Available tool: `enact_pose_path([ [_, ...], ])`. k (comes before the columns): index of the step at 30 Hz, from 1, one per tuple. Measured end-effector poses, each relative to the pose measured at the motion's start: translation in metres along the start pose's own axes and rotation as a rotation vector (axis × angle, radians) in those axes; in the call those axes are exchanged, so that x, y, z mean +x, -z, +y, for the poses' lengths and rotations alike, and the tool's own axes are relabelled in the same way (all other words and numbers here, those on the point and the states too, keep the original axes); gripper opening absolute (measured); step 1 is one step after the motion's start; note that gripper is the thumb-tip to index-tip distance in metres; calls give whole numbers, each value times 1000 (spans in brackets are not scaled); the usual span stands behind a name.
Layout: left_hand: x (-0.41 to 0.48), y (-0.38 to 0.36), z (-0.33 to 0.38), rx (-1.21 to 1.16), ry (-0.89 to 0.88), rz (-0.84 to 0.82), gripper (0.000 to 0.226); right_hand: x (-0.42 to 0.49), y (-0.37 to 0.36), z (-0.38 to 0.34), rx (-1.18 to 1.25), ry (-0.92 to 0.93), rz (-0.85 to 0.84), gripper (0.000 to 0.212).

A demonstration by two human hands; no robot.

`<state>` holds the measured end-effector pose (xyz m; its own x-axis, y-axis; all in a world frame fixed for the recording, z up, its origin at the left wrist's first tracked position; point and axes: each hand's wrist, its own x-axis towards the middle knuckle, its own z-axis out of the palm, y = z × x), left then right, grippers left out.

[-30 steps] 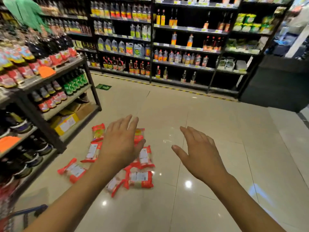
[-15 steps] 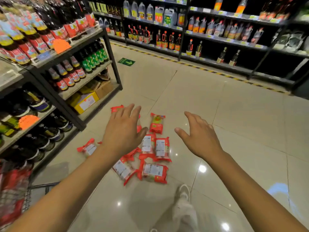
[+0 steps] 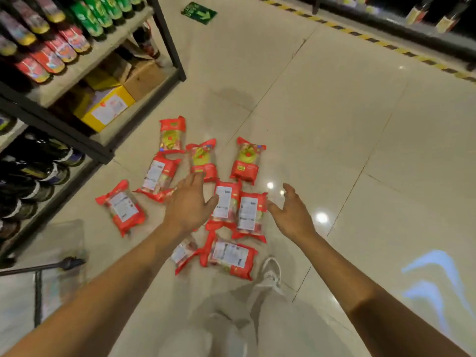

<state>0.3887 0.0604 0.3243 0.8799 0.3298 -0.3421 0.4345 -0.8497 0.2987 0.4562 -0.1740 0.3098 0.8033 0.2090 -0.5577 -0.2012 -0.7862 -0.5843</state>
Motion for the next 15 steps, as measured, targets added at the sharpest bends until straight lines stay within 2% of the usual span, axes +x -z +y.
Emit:
enact_pose_path([
  [6,103,-179,-72,3,143,-196,68,130,-118,100,-73,-99,-155,71],
  [11,176,-322,-129,-105,199,-263,73,238,-208,184,-11,-180,-210,74],
  [15,229,-417,-163,-232,210,-253,77,312,-264,241,90,-254,-214,73],
])
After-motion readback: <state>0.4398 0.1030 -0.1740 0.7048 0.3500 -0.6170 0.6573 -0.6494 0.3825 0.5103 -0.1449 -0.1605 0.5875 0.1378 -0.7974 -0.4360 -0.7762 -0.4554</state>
